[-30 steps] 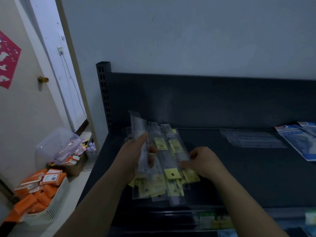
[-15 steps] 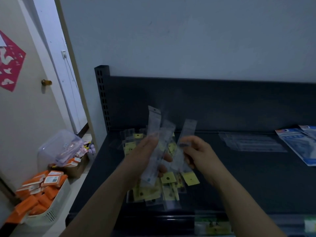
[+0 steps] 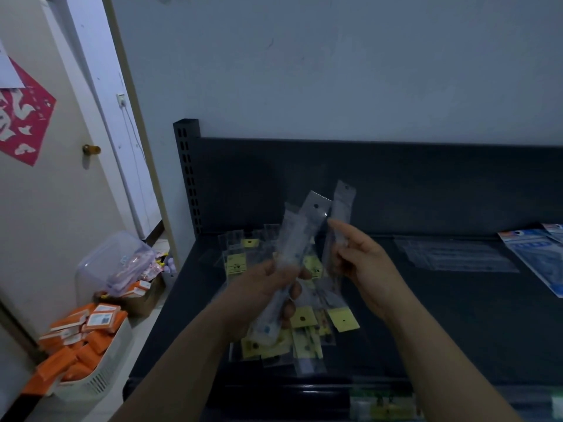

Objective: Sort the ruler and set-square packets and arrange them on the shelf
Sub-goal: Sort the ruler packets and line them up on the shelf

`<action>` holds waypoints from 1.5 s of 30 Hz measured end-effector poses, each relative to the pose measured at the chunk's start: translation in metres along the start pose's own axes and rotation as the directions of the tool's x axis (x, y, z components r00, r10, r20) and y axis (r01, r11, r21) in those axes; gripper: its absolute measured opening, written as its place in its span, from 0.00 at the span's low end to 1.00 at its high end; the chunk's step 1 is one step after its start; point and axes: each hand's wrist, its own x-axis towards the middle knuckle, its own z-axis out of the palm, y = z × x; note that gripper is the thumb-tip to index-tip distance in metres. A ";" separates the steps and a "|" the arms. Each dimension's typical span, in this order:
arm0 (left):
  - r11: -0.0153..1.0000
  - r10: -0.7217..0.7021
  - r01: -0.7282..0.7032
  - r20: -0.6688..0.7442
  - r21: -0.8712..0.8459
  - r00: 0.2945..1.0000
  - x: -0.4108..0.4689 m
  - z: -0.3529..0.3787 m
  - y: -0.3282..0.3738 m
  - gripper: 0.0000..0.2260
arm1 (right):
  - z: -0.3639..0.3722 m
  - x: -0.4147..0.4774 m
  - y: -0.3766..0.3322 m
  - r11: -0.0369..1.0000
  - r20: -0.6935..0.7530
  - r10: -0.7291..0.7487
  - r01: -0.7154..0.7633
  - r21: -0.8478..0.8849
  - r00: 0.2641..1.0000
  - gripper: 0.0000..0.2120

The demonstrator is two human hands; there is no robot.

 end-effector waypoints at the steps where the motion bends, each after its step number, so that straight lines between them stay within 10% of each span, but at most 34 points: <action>1: 0.999 -0.011 0.010 -0.033 -0.033 0.999 0.001 0.000 0.000 0.14 | 0.000 0.000 0.001 1.000 -0.016 -0.022 0.022 -0.003 1.000 0.22; 5: 0.983 -0.044 0.012 -0.176 -0.182 0.983 0.009 0.000 0.001 0.11 | 0.005 -0.009 0.002 0.998 0.055 -0.055 0.054 0.022 0.997 0.31; 8: 1.000 0.010 -0.006 -0.218 0.017 0.976 0.012 -0.001 -0.002 0.16 | 0.020 -0.014 0.006 0.999 0.142 -0.019 0.026 -0.047 0.990 0.33; 16: 0.992 0.116 -0.100 -0.265 0.073 0.957 -0.008 -0.019 0.006 0.07 | 0.029 -0.007 0.013 0.941 0.035 -0.022 0.032 -0.337 0.999 0.08; 25: 1.000 0.030 -0.026 -0.557 0.015 0.830 -0.025 -0.076 0.006 0.04 | 0.042 -0.012 0.037 0.442 0.368 0.031 0.318 -0.839 0.929 0.18; 40: 0.998 -0.019 0.047 -0.541 0.038 0.841 -0.035 -0.077 0.000 0.05 | 0.077 -0.005 0.040 0.405 0.079 0.033 0.059 -0.912 0.996 0.20; 45: 0.999 -0.012 0.032 -0.533 0.028 0.846 -0.037 -0.085 -0.002 0.07 | 0.075 -0.007 0.038 0.666 -0.011 -0.005 -0.004 -0.746 1.000 0.18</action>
